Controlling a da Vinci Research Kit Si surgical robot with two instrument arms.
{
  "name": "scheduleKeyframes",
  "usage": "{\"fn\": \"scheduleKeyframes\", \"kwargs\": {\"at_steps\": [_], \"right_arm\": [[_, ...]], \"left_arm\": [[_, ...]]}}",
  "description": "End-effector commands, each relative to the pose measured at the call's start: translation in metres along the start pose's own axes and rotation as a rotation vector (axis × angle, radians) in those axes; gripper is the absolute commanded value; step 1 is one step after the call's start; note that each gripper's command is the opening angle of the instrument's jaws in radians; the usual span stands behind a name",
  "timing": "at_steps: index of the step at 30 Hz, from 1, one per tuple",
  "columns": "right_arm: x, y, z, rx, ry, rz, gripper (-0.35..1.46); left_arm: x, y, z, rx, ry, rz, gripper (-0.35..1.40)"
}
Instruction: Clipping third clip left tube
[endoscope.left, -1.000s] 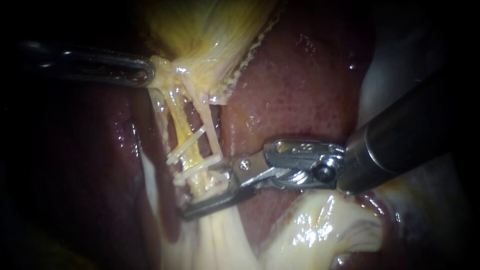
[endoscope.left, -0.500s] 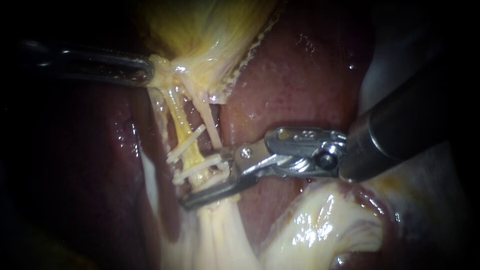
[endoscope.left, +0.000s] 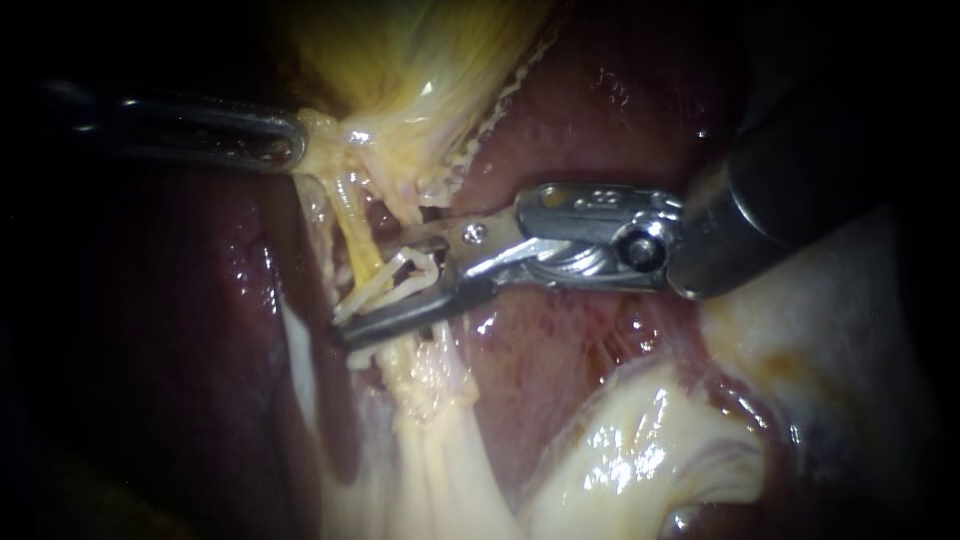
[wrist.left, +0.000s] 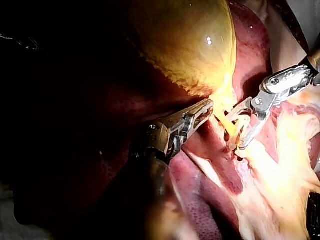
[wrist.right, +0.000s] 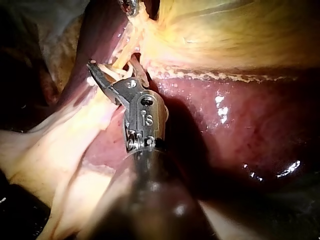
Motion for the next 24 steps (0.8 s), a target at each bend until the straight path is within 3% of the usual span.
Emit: {"fn": "scheduleKeyframes", "kwargs": {"at_steps": [1, 11, 15, 19, 24], "right_arm": [[0.0002, 0.0001, -0.0001, -0.003, 0.007, -0.002, 0.50], [0.0016, 0.0004, -0.0004, -0.001, 0.067, 0.006, 0.50], [0.0017, 0.0004, -0.0004, 0.020, 0.163, 0.043, 0.50], [0.0022, 0.0000, -0.0005, 0.088, 0.262, 0.137, 0.50], [0.0030, -0.0006, -0.0007, 0.126, 0.292, 0.169, 0.49]], "left_arm": [[0.0000, 0.0000, 0.0000, -0.001, 0.000, 0.000, -0.35], [0.0000, 0.0000, 0.0001, -0.001, 0.000, 0.000, -0.35], [0.0000, 0.0000, 0.0001, -0.002, 0.000, 0.000, -0.35], [0.0000, 0.0000, 0.0001, -0.002, 0.000, 0.000, -0.35], [0.0001, 0.0000, 0.0001, -0.002, 0.000, 0.000, -0.35]]}}
